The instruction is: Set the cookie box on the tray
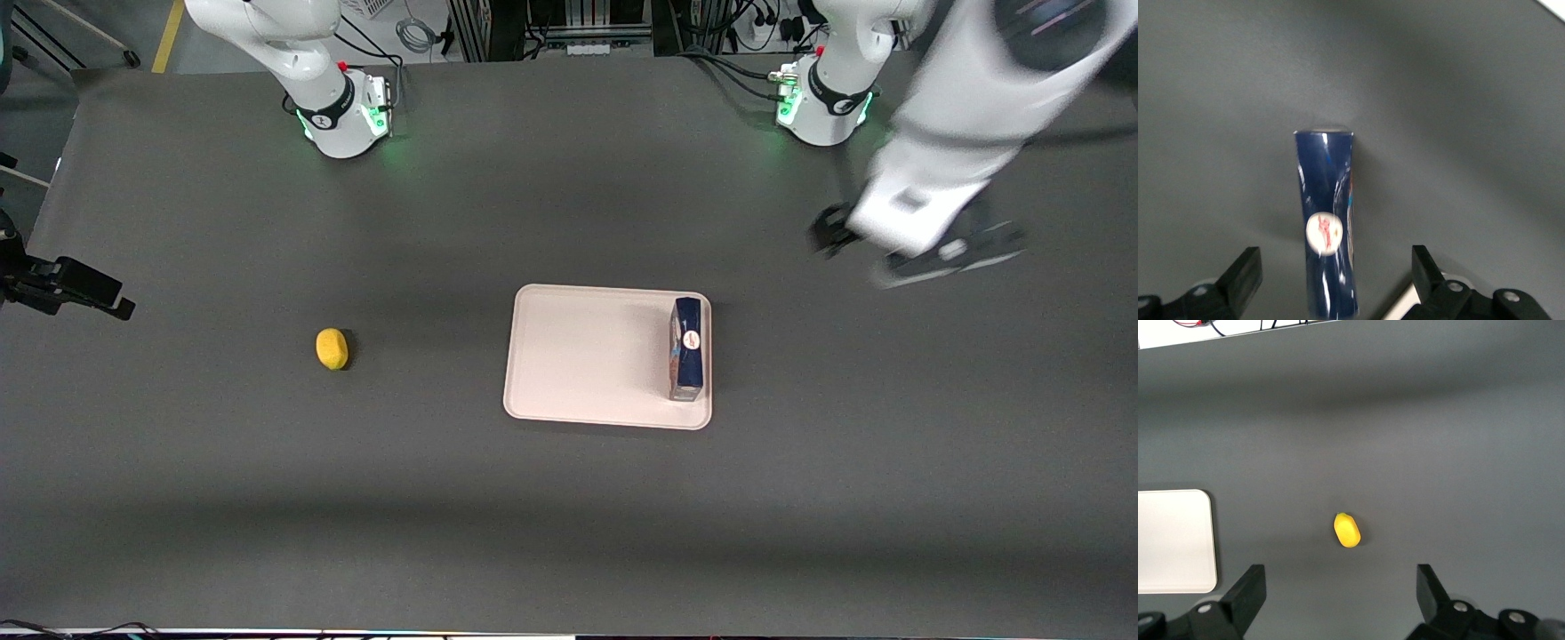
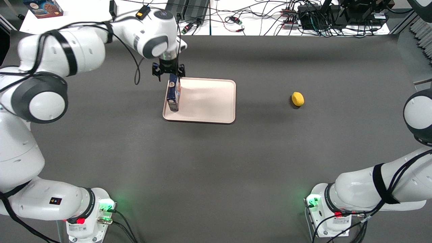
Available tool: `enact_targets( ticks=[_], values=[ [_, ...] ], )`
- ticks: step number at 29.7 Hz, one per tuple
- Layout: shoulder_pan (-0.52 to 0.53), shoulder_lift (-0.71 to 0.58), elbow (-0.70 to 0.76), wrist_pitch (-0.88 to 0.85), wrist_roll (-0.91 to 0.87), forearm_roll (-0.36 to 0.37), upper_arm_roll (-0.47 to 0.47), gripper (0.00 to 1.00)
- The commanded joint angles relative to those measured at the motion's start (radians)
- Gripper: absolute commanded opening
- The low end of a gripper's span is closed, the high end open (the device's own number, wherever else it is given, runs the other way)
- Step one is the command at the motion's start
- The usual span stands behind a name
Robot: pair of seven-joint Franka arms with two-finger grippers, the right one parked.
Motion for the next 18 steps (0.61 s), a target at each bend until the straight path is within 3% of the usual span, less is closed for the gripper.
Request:
enact_targets(
  ticks=[1, 9, 14, 18],
  values=[
    [0.023, -0.158, -0.041, -0.097, 0.218, -0.044, 0.149, 1.00],
    [0.043, -0.299, -0.225, -0.031, 0.447, -0.044, 0.306, 1.00],
    [0.045, -0.384, -0.396, 0.112, 0.458, -0.044, 0.334, 1.00],
    [0.043, -0.387, -0.414, 0.141, 0.459, -0.047, 0.338, 1.00]
  ],
)
